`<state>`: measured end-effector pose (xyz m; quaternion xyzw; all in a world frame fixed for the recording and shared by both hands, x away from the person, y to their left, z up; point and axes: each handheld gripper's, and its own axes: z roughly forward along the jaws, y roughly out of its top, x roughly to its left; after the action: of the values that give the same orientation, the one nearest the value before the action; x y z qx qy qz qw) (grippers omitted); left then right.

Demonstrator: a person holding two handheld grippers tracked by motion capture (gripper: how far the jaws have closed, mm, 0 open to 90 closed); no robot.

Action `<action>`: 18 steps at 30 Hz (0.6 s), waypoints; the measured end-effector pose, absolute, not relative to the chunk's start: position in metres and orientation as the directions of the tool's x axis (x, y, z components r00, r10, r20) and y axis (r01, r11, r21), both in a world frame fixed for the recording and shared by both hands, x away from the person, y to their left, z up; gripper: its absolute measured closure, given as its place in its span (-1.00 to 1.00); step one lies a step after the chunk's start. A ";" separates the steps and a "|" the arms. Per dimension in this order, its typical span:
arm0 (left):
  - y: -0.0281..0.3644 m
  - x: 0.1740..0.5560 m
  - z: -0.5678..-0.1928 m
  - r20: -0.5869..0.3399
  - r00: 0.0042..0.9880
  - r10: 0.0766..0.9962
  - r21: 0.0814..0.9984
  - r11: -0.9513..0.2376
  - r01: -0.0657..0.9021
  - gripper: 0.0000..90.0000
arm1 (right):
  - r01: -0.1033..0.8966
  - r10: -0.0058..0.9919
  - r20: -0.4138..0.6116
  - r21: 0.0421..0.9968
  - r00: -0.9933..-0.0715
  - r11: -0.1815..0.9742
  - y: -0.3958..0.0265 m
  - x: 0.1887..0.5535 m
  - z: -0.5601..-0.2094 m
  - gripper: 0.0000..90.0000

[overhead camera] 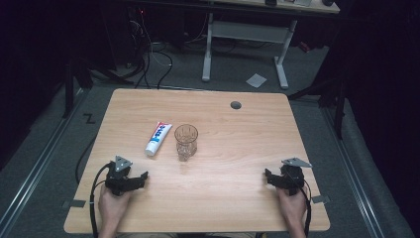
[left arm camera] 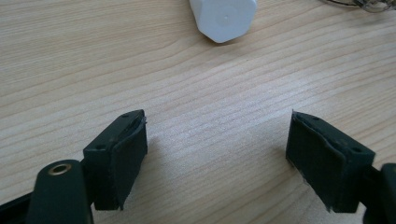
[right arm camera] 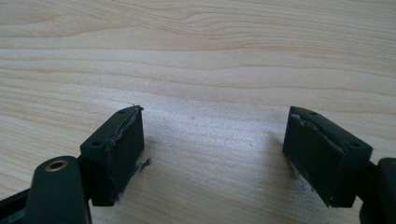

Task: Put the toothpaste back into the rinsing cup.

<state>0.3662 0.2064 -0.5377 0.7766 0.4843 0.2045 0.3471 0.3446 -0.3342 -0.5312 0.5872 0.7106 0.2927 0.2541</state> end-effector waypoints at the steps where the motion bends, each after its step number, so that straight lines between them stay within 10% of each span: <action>1: 0.206 0.366 -0.538 -0.019 0.447 0.894 0.737 -0.290 0.610 -0.54 | 0.685 0.983 -0.017 0.715 -0.183 0.140 -0.334 0.345 -0.531 -0.55; 18: 0.203 0.370 -0.532 -0.026 0.449 0.893 0.700 -0.304 0.646 -0.54 | 0.686 0.982 -0.018 0.713 -0.190 0.146 -0.334 0.345 -0.531 -0.55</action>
<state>0.3700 0.2034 -0.5324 0.7853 0.4900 0.1884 0.3281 0.3446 -0.3339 -0.5311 0.5841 0.7136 0.2932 0.2523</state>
